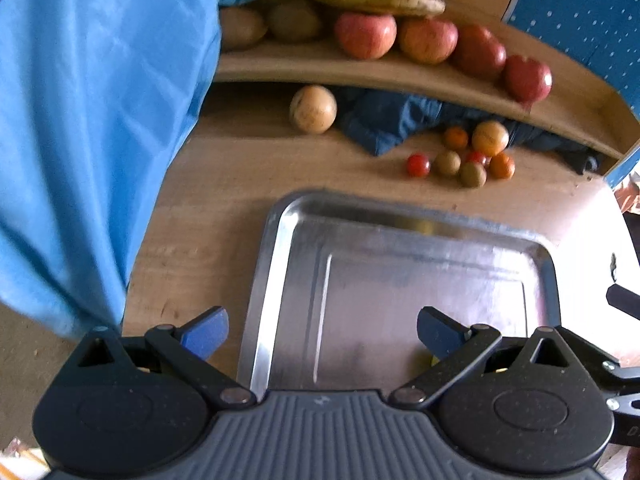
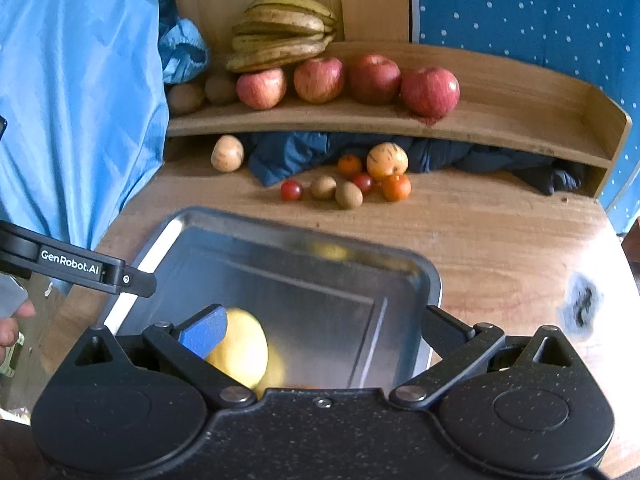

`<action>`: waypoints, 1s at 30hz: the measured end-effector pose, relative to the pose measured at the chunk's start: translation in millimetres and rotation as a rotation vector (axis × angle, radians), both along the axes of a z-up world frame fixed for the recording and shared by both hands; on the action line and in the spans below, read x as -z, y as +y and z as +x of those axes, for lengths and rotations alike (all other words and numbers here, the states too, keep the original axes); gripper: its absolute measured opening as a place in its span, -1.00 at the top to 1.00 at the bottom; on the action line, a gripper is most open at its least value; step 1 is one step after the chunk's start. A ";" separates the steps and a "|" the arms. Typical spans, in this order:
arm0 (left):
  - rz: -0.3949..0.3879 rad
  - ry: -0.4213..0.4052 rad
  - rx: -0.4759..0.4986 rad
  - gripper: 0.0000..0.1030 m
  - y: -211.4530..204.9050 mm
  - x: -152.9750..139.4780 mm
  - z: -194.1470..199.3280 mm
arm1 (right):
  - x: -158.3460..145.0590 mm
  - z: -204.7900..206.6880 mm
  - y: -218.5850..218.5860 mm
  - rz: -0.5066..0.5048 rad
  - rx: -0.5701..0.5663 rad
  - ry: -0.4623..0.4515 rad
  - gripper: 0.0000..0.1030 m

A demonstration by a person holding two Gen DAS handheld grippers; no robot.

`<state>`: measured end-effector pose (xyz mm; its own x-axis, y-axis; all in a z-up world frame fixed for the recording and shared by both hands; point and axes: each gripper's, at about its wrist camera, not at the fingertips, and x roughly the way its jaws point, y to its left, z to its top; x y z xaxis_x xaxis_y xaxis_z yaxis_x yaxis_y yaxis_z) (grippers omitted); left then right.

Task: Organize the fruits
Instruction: 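Withdraw both tools from the tray toward the small fruits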

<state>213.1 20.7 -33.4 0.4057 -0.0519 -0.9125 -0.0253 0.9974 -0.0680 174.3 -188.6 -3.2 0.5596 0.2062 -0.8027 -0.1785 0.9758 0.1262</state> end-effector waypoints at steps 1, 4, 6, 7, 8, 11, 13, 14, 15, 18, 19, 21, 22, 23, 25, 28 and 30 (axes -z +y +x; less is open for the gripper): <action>-0.005 -0.006 0.005 -0.99 1.6 -0.2 3.7 | -0.3 3.1 1.6 -0.001 0.000 -0.006 -0.99; -0.019 -0.018 0.011 -0.99 7.0 0.5 13.8 | -0.3 13.9 7.3 -0.001 0.002 -0.021 -0.99; -0.031 -0.024 0.012 -0.99 12.4 1.8 20.1 | -0.4 20.3 11.0 0.000 0.004 -0.032 -0.99; -0.037 -0.025 0.010 -0.99 14.8 3.2 24.0 | -0.6 23.8 13.3 0.000 0.005 -0.039 -0.99; -0.043 -0.025 0.009 -0.99 17.1 4.2 28.0 | -0.6 27.0 15.5 -0.002 0.006 -0.046 -0.99; -0.066 -0.026 0.005 -0.99 23.6 7.4 37.9 | 0.0 34.3 22.0 -0.017 -0.003 -0.057 -0.99; -0.078 -0.025 0.000 -0.99 27.0 10.1 43.9 | 1.1 38.8 26.7 -0.030 -0.012 -0.057 -0.99; -0.082 -0.023 0.001 -0.99 28.3 11.4 46.5 | 1.4 41.3 29.0 -0.035 -0.016 -0.055 -0.99; -0.085 -0.021 0.003 -0.99 29.3 12.7 49.4 | 1.7 43.1 30.9 -0.040 -0.019 -0.056 -0.99; -0.088 -0.011 0.007 -0.99 30.6 17.2 58.1 | 2.8 48.1 34.8 -0.044 -0.016 -0.060 -0.99; -0.089 -0.009 0.009 -0.99 31.2 18.3 60.4 | 3.7 49.9 35.5 -0.044 -0.013 -0.057 -0.99; -0.091 -0.008 0.014 -0.99 31.6 20.3 65.4 | 6.0 54.0 36.7 -0.049 -0.006 -0.050 -0.99; -0.093 -0.007 0.016 -0.99 32.0 21.1 68.0 | 6.9 55.6 37.1 -0.050 -0.002 -0.047 -0.99; -0.094 -0.006 0.018 -0.99 32.0 21.9 70.8 | 7.9 57.4 37.3 -0.051 0.001 -0.044 -0.99; -0.095 -0.007 0.020 -0.99 31.5 22.6 75.8 | 9.6 60.5 37.7 -0.053 0.006 -0.039 -0.99; -0.096 -0.010 0.019 -0.99 31.6 23.9 85.0 | 12.0 65.4 38.5 -0.054 0.008 -0.031 -0.99; -0.096 -0.010 0.018 -0.99 31.8 24.0 91.4 | 13.4 69.8 40.1 -0.055 0.005 -0.026 -0.99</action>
